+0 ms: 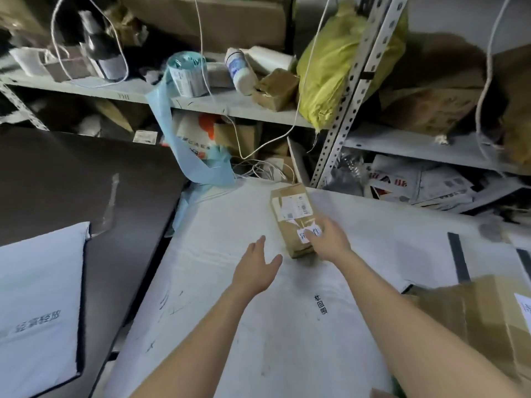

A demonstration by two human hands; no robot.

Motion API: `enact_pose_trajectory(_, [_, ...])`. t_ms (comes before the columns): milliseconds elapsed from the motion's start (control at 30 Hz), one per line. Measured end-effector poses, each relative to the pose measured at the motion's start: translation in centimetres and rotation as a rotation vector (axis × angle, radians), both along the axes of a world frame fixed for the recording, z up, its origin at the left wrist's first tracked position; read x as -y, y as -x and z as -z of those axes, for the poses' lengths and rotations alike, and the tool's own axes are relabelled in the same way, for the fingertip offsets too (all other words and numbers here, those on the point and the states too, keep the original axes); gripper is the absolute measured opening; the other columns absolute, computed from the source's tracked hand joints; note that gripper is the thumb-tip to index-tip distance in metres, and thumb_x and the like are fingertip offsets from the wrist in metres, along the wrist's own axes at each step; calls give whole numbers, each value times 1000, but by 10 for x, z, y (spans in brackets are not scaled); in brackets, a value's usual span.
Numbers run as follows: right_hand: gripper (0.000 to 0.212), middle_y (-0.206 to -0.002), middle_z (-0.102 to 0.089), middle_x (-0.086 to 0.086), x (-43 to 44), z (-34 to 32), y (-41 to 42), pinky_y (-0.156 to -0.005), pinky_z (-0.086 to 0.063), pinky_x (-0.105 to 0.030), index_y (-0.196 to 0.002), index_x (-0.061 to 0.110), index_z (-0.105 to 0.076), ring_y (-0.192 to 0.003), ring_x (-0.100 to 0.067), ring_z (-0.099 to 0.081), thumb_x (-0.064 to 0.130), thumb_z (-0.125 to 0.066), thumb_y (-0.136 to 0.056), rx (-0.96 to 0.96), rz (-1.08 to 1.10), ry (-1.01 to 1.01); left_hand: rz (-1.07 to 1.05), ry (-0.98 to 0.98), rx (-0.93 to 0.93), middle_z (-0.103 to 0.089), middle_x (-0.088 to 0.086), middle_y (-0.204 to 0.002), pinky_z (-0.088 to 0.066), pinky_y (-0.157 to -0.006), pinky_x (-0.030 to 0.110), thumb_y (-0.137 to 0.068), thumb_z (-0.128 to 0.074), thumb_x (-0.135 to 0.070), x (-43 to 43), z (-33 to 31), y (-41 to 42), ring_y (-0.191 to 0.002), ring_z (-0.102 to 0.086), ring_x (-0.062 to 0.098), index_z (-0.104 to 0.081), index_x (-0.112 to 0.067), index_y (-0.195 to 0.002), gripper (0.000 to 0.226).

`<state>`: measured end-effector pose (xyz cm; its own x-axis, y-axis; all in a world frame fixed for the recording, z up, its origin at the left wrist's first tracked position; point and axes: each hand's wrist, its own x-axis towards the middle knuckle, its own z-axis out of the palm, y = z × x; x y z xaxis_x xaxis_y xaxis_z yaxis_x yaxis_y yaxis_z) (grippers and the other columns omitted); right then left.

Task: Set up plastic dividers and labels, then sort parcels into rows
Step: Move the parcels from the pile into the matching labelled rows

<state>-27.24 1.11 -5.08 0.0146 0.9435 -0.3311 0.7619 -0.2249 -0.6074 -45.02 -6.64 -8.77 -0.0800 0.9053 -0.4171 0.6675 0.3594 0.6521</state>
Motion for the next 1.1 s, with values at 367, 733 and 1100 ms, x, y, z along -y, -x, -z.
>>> enact_pose_trajectory(367, [48,-118,-71,4,19,37,41,-83,-50,-28,-132,22,-59,-105,-19,-66,24,-77,-87,-136,376,81,74,-45,401,-51,-12,-148,-44,-112,46,-87,-58,-46,-59,49,18,-135,-50,12,-30,-38,-157,75])
enact_pose_trajectory(733, [38,-101,-72,21,81,-91,6,-84,-58,-41,-124,43,-61,-93,-6,-67,38,-71,-88,-162,530,-265,228,-344,520,-56,-20,-122,-48,-87,21,-95,-66,-24,-37,-97,-24,-109,-55,-13,-48,-43,-147,58])
enact_pose_trajectory(1100, [34,-97,-72,29,240,-202,-129,-86,-57,-39,-119,48,-65,-92,-1,-66,52,-67,-85,-179,620,-467,450,-544,527,-56,-10,-112,-44,-82,18,-92,-68,-29,83,-216,-161,-99,-56,-6,-58,-51,-133,48])
